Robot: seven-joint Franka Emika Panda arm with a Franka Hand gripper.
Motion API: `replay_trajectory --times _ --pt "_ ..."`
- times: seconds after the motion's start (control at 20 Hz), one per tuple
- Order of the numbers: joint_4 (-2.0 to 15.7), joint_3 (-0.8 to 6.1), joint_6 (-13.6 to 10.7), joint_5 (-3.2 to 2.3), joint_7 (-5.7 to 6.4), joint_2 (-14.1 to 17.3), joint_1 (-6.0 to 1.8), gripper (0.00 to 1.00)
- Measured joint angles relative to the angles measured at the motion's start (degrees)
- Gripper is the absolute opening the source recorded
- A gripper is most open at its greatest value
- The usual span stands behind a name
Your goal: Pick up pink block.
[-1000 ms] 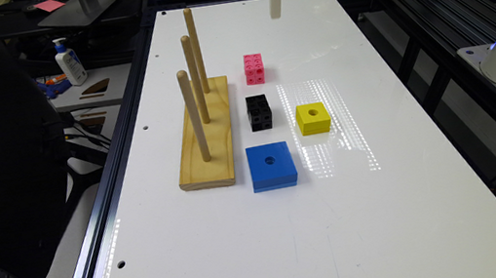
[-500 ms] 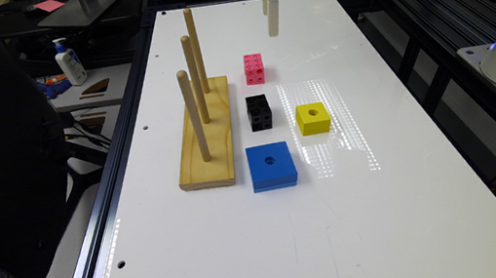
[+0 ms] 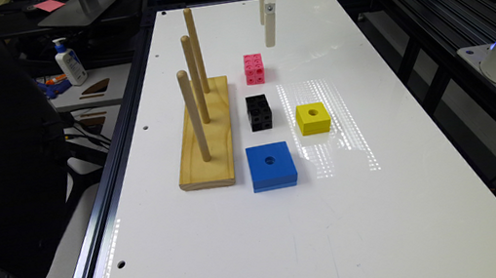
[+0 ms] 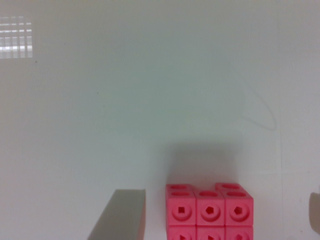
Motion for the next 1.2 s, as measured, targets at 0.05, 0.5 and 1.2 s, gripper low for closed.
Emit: replay_trajectory --times 0.05,0.5,1.2 --pt "0.20 0.09 0.0 0.00 0.00 0.0 0.01 1.00" --pt "1.35 0.48 3.3 0.00 0.00 4.7 0.03 1.00" --pt "3.76 0.52 6.6 -0.01 0.00 10.8 0.03 1.00"
